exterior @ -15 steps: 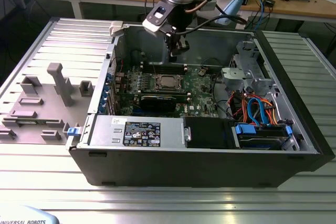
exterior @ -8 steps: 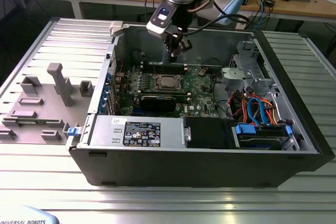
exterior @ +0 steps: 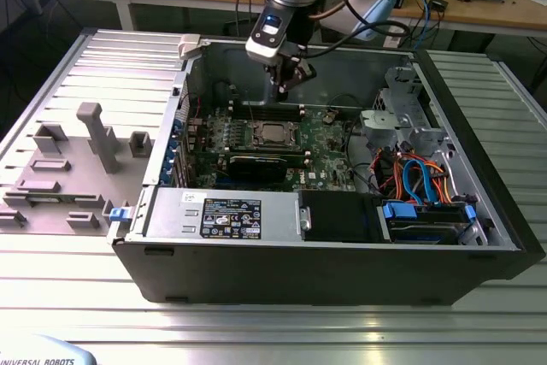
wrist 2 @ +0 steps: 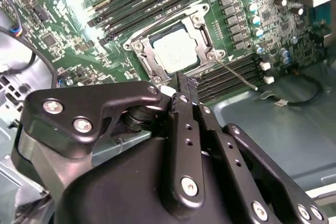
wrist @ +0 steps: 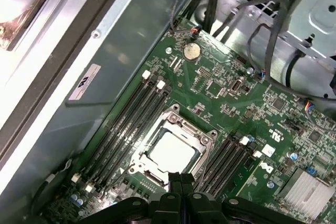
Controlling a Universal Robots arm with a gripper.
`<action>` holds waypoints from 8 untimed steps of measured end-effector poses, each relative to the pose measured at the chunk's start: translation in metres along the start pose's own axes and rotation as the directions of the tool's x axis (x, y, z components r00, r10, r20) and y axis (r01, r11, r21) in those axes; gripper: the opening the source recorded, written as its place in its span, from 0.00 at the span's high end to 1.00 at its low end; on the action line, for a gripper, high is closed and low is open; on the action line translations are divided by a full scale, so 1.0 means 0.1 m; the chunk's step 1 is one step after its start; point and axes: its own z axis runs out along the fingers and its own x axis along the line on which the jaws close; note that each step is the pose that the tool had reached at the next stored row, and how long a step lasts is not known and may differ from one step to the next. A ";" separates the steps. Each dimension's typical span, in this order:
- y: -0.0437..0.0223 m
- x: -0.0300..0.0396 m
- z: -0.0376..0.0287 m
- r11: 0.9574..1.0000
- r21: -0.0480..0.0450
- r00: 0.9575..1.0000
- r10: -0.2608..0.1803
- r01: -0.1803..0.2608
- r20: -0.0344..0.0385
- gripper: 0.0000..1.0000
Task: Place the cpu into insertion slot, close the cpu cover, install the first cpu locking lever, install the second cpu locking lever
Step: 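Install the first cpu locking lever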
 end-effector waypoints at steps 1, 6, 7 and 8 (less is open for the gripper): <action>0.000 0.000 0.000 1.000 0.000 1.000 -0.012 0.012 0.000 0.89; 0.000 0.000 0.000 0.996 0.002 0.996 -0.084 0.084 0.001 0.89; 0.000 0.000 0.000 0.995 0.002 0.995 -0.098 0.098 0.001 0.89; 0.000 0.000 0.000 0.994 0.002 0.994 -0.112 0.112 0.001 0.89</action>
